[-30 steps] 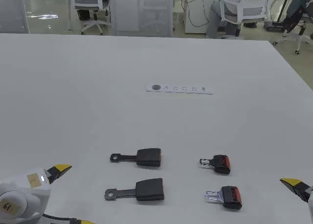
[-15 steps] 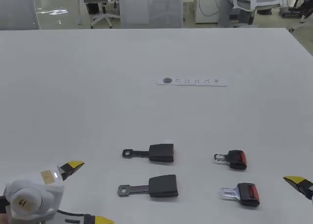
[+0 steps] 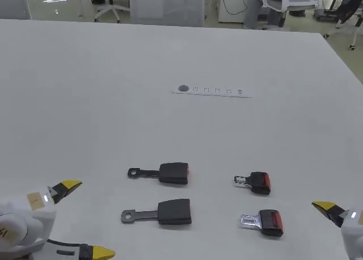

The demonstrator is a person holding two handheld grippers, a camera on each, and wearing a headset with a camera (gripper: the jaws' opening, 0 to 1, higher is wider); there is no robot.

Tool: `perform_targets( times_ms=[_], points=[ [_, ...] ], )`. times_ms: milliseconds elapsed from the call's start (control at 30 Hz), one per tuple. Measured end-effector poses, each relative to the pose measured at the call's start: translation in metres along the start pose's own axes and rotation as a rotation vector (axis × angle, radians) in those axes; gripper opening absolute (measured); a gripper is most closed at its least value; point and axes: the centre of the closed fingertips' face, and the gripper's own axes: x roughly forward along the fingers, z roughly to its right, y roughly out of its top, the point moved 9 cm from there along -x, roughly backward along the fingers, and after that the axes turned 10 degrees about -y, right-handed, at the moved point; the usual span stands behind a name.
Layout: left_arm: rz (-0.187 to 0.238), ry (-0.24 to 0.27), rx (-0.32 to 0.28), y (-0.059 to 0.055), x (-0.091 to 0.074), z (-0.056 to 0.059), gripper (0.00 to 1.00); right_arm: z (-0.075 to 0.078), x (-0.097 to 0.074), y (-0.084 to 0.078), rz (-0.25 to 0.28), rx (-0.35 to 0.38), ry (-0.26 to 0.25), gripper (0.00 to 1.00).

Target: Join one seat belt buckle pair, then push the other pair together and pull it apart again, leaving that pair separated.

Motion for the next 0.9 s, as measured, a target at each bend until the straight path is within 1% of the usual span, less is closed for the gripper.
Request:
perform_targets(
  times_ms=[167, 333, 567, 900],
  points=[
    [0.0, -0.002, 0.004, 0.0026, 0.0001, 0.0026, 1.0, 0.0006, -0.0019, 0.0014, 0.002, -0.002, 0.002, 0.99],
    [0.003, 0.0, -0.002, 0.0054, -0.0001, 0.0051, 1.0, 0.0039, -0.0035, -0.0015, 0.0, 0.008, -0.001, 0.99],
    [0.003, 0.0, -0.004, 0.0074, -0.0002, 0.0066, 1.0, -0.0014, -0.0037, -0.0035, 0.001, 0.015, 0.003, 0.99],
    [0.007, -0.001, 0.0, 0.0085, 0.0001, 0.0076, 1.0, -0.0034, -0.0069, -0.0032, 0.013, 0.02, 0.006, 1.0]
  ],
)
